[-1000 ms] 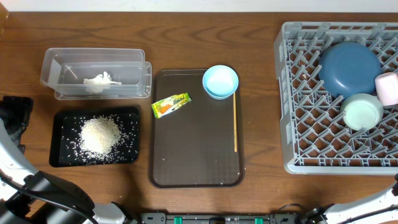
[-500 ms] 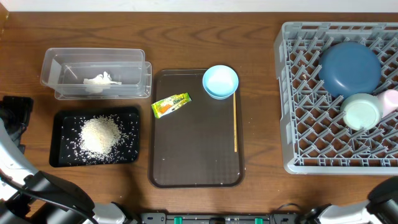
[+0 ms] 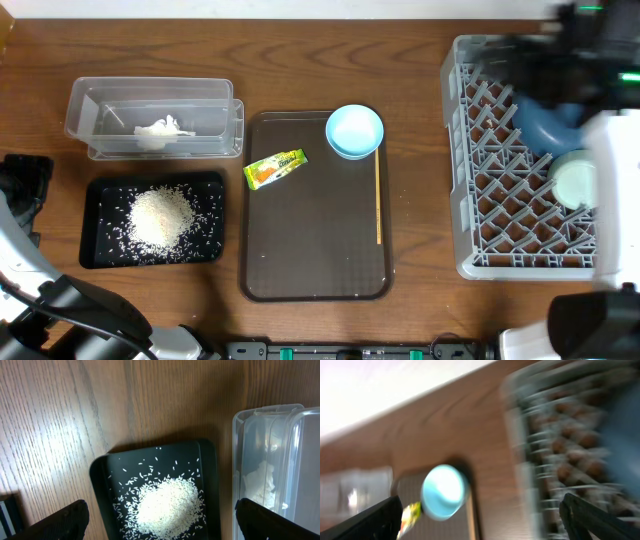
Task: Sort waste into correct bins and load items into the dishwasher rack
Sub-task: 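Reach the right gripper to the light-blue bowl and grasp it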
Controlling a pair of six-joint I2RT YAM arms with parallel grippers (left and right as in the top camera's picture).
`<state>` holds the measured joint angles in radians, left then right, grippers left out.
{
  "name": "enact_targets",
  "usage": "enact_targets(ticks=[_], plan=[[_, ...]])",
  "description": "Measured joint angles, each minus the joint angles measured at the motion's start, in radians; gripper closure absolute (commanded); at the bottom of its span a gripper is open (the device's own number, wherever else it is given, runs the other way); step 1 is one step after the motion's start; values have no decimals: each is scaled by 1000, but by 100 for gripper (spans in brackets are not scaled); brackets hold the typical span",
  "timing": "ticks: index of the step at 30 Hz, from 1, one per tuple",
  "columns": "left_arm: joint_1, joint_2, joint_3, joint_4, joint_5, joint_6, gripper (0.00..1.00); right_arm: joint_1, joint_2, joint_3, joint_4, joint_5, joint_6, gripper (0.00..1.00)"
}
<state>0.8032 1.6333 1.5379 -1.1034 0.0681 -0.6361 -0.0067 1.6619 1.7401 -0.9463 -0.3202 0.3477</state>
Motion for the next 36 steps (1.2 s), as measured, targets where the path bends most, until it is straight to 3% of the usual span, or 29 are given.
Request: enact_targets(ticks=[8, 12, 16, 19, 36], plan=[[0, 0, 0, 0, 0, 0, 4, 438, 93, 7, 74, 258, -18, 1], [0, 0, 0, 0, 0, 0, 4, 549, 240, 9, 126, 367, -32, 10], [0, 0, 0, 0, 0, 0, 4, 593, 389, 9, 167, 410, -30, 26], [0, 0, 0, 0, 0, 0, 4, 610, 460, 6, 190, 426, -16, 28], [0, 0, 0, 0, 0, 0, 4, 660, 573, 5, 224, 440, -8, 83]])
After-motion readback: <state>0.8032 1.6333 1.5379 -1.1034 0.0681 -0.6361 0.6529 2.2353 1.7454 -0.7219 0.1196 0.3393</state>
